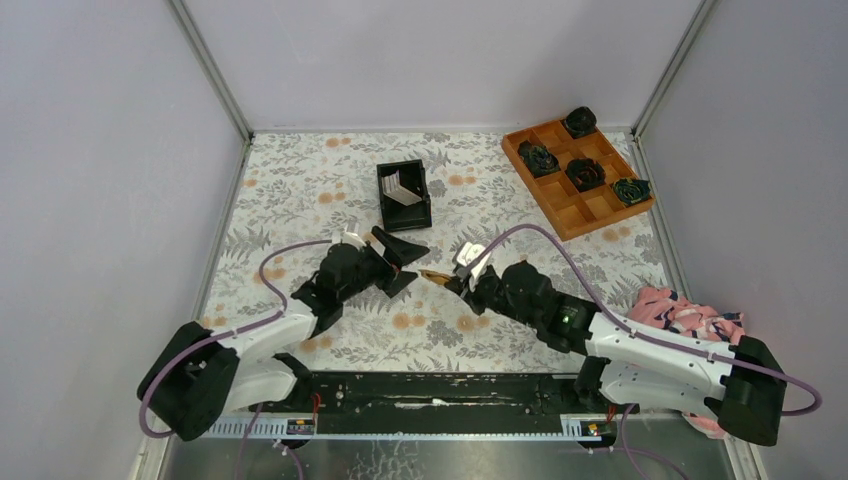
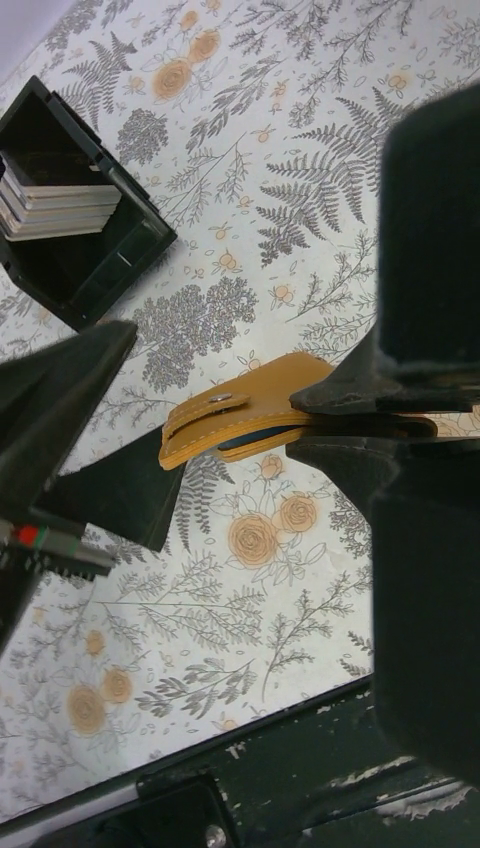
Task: Put the credit cards into the card holder
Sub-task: Pick up the card holder from the center of the board.
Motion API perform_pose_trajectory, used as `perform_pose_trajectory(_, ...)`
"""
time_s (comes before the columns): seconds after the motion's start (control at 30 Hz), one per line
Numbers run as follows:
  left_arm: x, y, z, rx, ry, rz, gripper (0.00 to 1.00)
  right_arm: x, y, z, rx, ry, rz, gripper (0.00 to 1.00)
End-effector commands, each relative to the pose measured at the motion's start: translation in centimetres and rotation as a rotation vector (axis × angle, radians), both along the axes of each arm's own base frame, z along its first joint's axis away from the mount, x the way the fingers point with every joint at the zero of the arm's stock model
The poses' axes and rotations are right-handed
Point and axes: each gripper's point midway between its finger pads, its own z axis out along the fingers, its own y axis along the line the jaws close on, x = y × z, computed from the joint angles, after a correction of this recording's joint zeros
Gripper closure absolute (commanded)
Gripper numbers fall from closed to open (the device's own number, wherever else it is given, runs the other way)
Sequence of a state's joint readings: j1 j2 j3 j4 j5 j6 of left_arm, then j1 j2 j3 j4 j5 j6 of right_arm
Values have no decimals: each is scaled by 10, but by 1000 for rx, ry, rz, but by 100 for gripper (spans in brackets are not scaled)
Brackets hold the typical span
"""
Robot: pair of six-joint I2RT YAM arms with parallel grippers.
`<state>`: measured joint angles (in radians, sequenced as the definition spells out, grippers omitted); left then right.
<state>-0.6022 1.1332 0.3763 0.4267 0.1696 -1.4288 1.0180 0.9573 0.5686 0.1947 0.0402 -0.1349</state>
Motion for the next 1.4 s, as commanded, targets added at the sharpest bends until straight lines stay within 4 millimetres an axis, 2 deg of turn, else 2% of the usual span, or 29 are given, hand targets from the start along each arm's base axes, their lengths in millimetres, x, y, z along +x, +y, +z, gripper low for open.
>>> perform_pose_trajectory(0.0, -9, -14, 27, -199, -19, -108, 0, 0, 11, 20, 2, -145, 11, 100)
perform_pose_trajectory(0.33, -28, -23, 34, -275, -1, -242, 5, 0, 17, 16, -103, -309, -34, 100)
perform_pose_trajectory(0.47, -34, -22, 35, -275, -9, -262, 13, -1, 21, 14, -131, -351, -40, 100)
perform_pose_trajectory(0.67, -41, -22, 22, -267, 9, -288, 26, -5, 22, 20, -134, -392, -43, 100)
perform_pose_trajectory(0.73, -43, -23, 21, -284, 11, -298, 32, -9, 23, 21, -132, -408, -38, 100)
perform_pose_trajectory(0.97, -45, -26, 21, -353, 23, -323, 42, -25, 27, 24, -149, -444, -14, 100)
perform_pose_trajectory(1.07, -45, -27, 20, -377, 24, -327, 53, -30, 26, 21, -165, -452, -15, 100)
perform_pose_trajectory(1.23, -47, -27, 22, -399, 11, -334, 77, -33, 21, 18, -164, -449, -30, 100)
perform_pose_trajectory(1.33, -48, -27, 21, -393, 0, -337, 100, -31, 18, 19, -151, -434, -64, 100)
perform_pose_trajectory(1.37, -48, -26, 22, -389, -13, -334, 100, -30, 16, 19, -144, -425, -82, 100)
